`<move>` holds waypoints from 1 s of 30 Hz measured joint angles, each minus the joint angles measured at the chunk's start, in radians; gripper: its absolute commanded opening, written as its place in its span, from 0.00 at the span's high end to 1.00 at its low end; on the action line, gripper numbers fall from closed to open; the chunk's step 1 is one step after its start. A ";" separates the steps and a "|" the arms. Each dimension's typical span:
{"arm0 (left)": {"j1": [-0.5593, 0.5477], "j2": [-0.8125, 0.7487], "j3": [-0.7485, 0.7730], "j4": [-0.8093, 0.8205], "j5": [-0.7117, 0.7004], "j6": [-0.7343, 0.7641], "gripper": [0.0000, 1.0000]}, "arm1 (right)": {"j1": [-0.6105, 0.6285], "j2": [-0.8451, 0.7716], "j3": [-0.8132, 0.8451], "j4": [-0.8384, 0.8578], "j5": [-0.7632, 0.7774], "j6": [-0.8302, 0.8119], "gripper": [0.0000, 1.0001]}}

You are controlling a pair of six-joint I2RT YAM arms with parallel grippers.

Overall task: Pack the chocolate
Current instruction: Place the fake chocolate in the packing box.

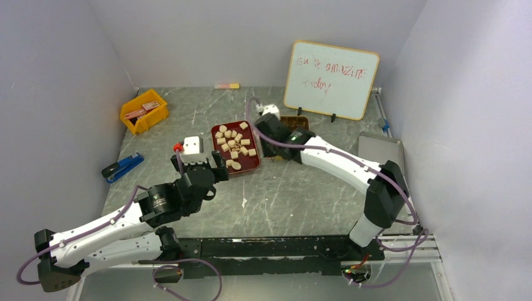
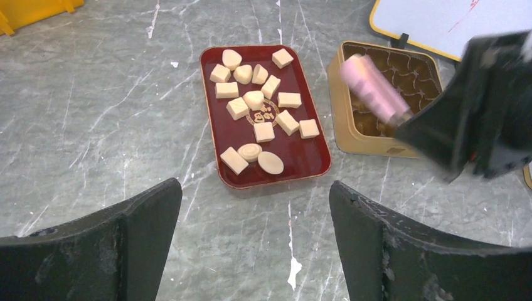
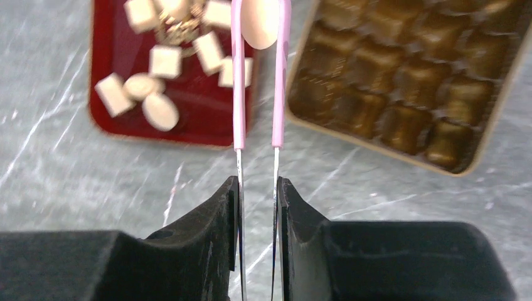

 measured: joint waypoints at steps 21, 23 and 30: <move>0.000 0.029 0.008 0.003 0.000 0.028 0.08 | -0.433 0.042 0.006 0.034 -0.052 -0.100 1.00; 0.000 0.030 0.008 0.003 0.000 0.028 0.08 | -0.449 0.042 0.000 0.041 -0.060 -0.103 1.00; 0.000 0.033 0.008 0.003 0.000 0.028 0.08 | -0.475 0.045 -0.027 0.066 -0.086 -0.111 1.00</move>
